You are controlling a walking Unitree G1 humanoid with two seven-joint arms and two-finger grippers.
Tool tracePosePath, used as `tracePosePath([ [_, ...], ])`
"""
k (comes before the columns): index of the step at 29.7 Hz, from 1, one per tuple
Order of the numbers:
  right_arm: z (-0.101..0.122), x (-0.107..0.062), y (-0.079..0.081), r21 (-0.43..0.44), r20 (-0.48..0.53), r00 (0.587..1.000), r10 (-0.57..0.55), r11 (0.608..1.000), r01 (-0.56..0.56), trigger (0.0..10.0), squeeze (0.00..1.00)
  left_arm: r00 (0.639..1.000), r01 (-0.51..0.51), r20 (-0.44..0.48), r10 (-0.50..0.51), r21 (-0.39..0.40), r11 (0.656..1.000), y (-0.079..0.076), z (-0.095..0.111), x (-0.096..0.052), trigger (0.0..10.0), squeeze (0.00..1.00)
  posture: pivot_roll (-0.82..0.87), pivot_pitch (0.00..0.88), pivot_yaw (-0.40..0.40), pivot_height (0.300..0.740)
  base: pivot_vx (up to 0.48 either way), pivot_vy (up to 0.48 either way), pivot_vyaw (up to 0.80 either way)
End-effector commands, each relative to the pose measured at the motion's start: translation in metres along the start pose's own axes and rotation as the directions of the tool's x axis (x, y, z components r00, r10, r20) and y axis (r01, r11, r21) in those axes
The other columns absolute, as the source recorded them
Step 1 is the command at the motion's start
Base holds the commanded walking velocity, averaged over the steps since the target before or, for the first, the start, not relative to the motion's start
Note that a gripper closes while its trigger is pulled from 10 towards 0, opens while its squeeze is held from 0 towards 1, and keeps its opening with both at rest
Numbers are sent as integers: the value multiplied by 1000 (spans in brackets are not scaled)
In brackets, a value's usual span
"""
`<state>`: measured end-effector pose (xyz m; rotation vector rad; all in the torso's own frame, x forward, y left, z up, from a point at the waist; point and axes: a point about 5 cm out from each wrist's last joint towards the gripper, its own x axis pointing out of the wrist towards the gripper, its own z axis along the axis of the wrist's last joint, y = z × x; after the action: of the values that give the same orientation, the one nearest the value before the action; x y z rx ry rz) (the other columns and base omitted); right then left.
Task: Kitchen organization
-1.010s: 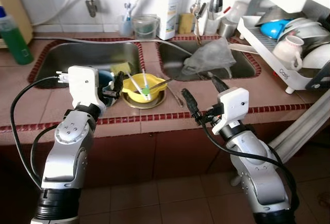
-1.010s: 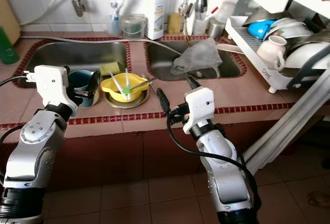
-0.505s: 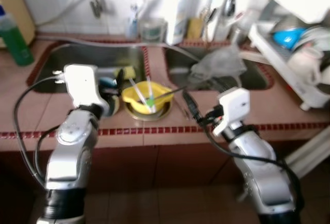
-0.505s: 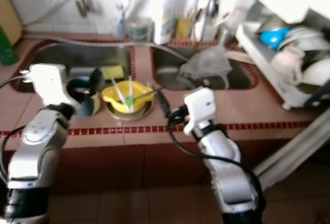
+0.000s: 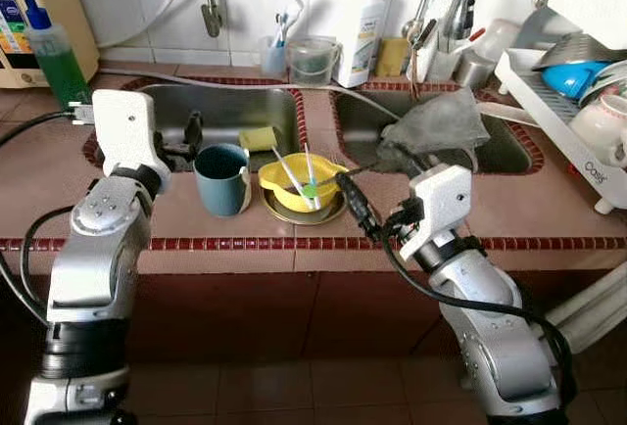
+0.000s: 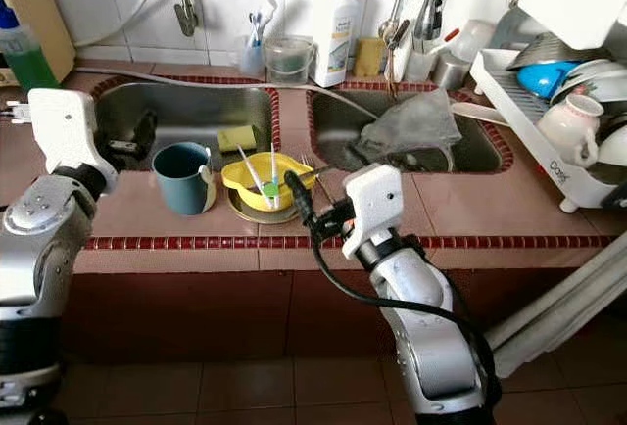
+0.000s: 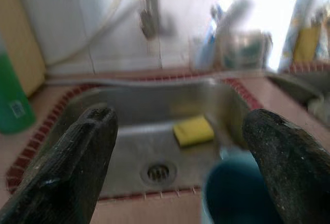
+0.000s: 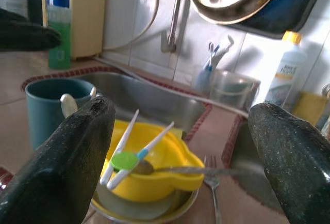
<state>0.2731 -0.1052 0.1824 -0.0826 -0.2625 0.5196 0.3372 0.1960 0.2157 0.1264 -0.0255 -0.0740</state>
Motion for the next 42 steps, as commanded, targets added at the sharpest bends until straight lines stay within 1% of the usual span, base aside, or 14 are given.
tracePosePath([
  [1, 6, -1, 5, 1, 13, 1000, 25, 1000, -25, 10000, 0, 999, 49, -15, -48, 45, 998, -7, 8, 5, 10000, 0, -83, 55, -16, 740, 0, 0, 0],
  [5, 8, -4, 12, 34, 0, 999, 45, 998, -45, 10000, 0, 993, 112, -59, -107, 87, 990, -14, 9, 9, 10000, 0, -92, 61, -3, 740, 0, 0, 0],
  [6, 8, -4, 12, 34, 0, 999, 45, 998, -45, 10000, 0, 993, 112, -59, -107, 87, 990, -14, 9, 9, 10000, 0, -92, 61, -3, 740, 0, 0, 0],
  [8, 10, -8, 17, 36, -26, 998, 59, 998, -58, 10000, 0, 985, 154, -90, -146, 98, 983, -19, 11, 11, 10000, 0, -96, 68, 3, 740, 0, 0, 0],
  [14, 12, -14, 23, 47, -56, 994, 89, 995, -86, 10000, 0, 981, 174, -109, -161, 114, 978, -18, 15, 15, 10000, 0, -100, 78, 4, 740, 0, 0, 0],
  [16, 14, -17, 26, 52, -59, 991, 120, 992, -117, 10000, 0, 982, 168, -114, -152, 144, 975, -15, 18, 17, 10000, 0, -101, 82, 8, 740, 0, 0, 0],
  [19, 15, -19, 28, 58, -64, 988, 141, 989, -137, 10000, 0, 982, 162, -119, -145, 151, 975, -12, 21, 19, 10000, 0, -99, 85, 9, 740, 0, 0, 0],
  [20, 16, -21, 30, 61, -71, 986, 153, 987, -149, 10000, 0, 983, 155, -122, -135, 177, 972, -10, 23, 19, 10000, 0, -99, 85, 9, 740, 0, 0, 0],
  [26, 19, -23, 36, 75, -73, 980, 187, 980, -182, 10000, 0, 981, 129, -168, -100, 168, 977, 1, 23, 24, 10000, 0, -95, 90, 9, 740, 0, 0, 0],
  [30, 21, -24, 39, 90, -71, 978, 197, 978, -190, 10000, 0, 966, 41, -259, 15, 211, 977, 20, 13, 27, 10000, 0, -95, 95, 8, 740, 0, 0, 0],
  [31, 21, -24, 39, 90, -71, 978, 197, 978, -190, 10000, 0, 966, 41, -259, 15, 211, 977, 20, 13, 27, 10000, 0, -95, 95, 8, 740, 0, 0, 0],
  [32, 21, -24, 40, 95, -71, 978, 198, 977, -191, 10000, 0, 959, 31, -282, 25, 192, 981, 23, 10, 26, 10000, 0, -96, 96, 8, 740, 0, 0, 0],
  [38, 23, -26, 40, 99, -77, 977, 199, 977, -191, 10000, 0, 942, 30, -335, 34, 184, 982, 29, 4, 24, 10000, 0, -97, 97, 6, 740, 0, 0, 0],
  [42, 24, -26, 39, 98, -83, 976, 201, 976, -192, 10000, 0, 943, 50, -334, 14, 181, 982, 27, 9, 23, 10000, 0, -97, 98, 6, 740, 0, 0, 0],
])
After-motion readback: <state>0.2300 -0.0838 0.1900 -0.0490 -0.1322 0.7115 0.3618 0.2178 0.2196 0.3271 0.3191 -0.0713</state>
